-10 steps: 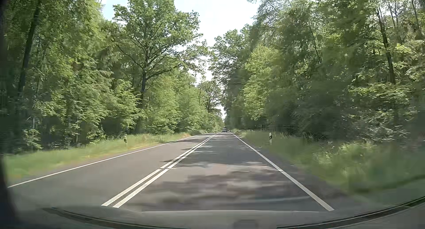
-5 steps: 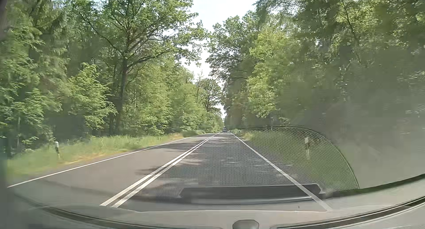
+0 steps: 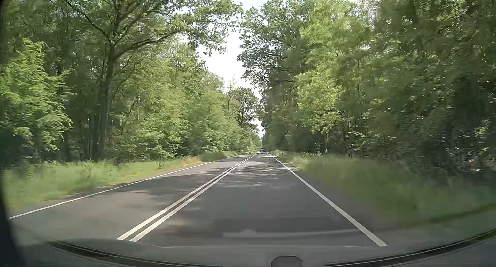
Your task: Follow the waypoints while adhering to traffic rules and regulations
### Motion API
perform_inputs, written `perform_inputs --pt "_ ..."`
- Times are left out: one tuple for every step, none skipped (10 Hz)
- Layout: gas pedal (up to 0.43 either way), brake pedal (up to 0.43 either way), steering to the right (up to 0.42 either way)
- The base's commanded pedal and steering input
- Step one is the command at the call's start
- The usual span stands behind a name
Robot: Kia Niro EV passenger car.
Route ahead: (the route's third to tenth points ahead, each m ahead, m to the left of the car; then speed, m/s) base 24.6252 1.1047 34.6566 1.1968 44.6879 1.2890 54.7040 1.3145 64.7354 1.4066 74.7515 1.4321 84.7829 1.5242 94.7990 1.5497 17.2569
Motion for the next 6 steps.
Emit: perform_inputs --pt "0.13 0.037 -0.003" --pt "0.13 0.03 -0.003" --pt "0.13 0.03 -0.002" --pt "0.13 0.03 -0.002" --pt "0.13 0.037 -0.002" --pt "0.13 0.037 -0.002"
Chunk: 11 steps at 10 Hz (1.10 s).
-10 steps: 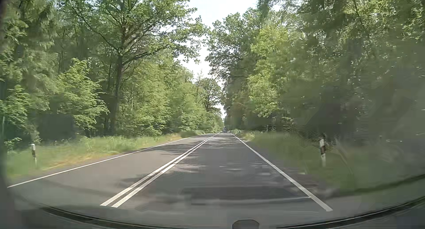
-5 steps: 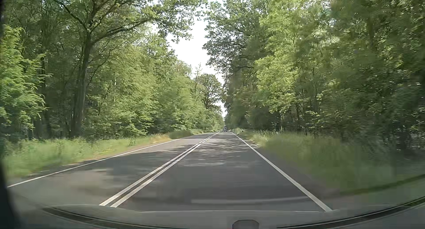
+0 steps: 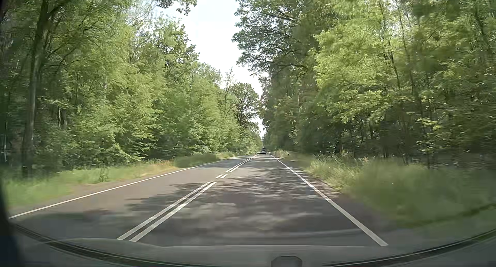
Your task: Follow the waypoints while adhering to traffic rules and regulations
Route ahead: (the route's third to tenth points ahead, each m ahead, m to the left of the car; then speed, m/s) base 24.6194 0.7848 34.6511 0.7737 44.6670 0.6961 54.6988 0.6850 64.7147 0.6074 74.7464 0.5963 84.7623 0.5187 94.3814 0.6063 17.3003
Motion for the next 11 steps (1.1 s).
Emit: perform_inputs --pt "0.13 0.037 -0.002" --pt "0.13 0.037 -0.001" --pt "0.13 0.037 -0.001" --pt "0.13 0.037 0.0" --pt "0.13 0.037 0.0" --pt "0.13 0.03 0.001" --pt "0.13 0.037 0.001" --pt "0.13 0.037 0.001" --pt "0.13 0.037 0.001" --pt "0.13 0.037 0.001" --pt "0.13 0.037 0.0"
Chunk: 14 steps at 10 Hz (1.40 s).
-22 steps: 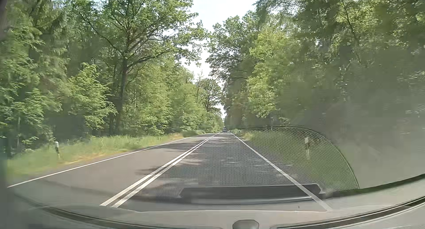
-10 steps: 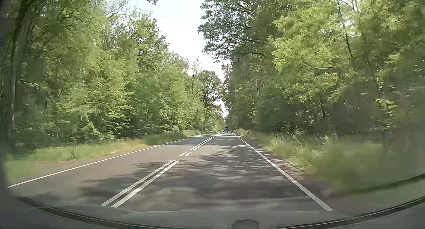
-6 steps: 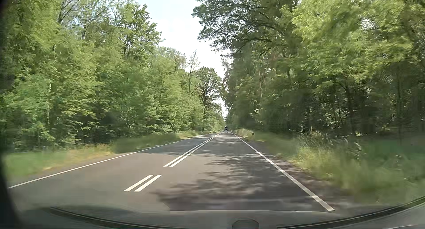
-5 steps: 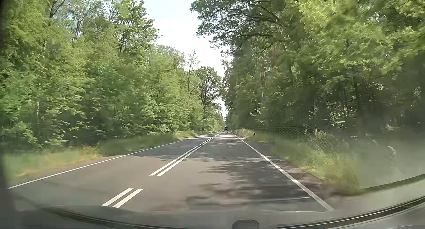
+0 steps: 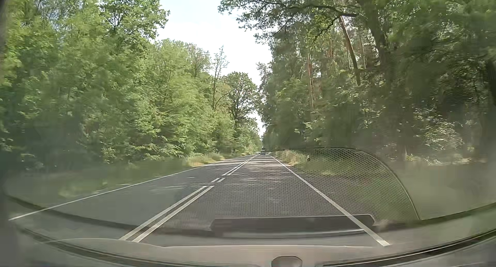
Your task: Follow the waypoints while adhering to traffic rules and regulations
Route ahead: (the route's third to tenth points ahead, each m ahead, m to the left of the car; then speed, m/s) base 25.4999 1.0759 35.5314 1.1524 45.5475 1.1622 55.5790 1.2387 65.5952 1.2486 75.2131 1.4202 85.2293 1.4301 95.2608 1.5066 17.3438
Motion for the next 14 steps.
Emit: perform_inputs --pt "0.13 0.037 0.0" --pt "0.13 0.037 -0.001" --pt "0.13 0.037 0.0" --pt "0.13 0.037 0.0" --pt "0.13 0.037 -0.001" --pt "0.13 0.03 0.0" --pt "0.13 0.03 0.0" --pt "0.13 0.037 0.0" --pt "0.13 0.037 0.0" --pt "0.13 0.037 0.0" --pt "0.13 0.03 0.0" --pt "0.13 0.03 0.0" --pt "0.13 0.03 -0.001" --pt "0.13 0.03 -0.002"
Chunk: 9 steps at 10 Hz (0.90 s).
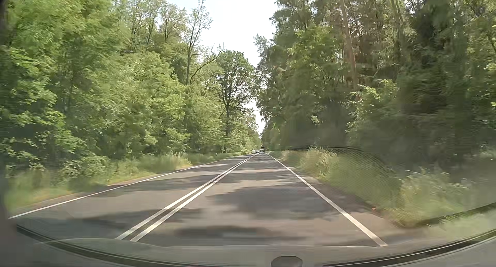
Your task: Follow the waypoints while adhering to traffic rules and regulations
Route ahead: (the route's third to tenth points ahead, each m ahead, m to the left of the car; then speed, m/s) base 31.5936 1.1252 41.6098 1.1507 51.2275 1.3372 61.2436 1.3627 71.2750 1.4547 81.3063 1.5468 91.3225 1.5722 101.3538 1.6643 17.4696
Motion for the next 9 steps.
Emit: perform_inputs --pt "0.13 0.037 -0.002" --pt "0.13 0.037 -0.001" --pt "0.13 0.037 -0.001" --pt "0.13 0.037 -0.001" --pt "0.13 0.03 -0.001" --pt "0.13 0.037 -0.001" --pt "0.13 0.037 -0.001" --pt "0.13 0.037 -0.001" --pt "0.13 0.037 -0.001"
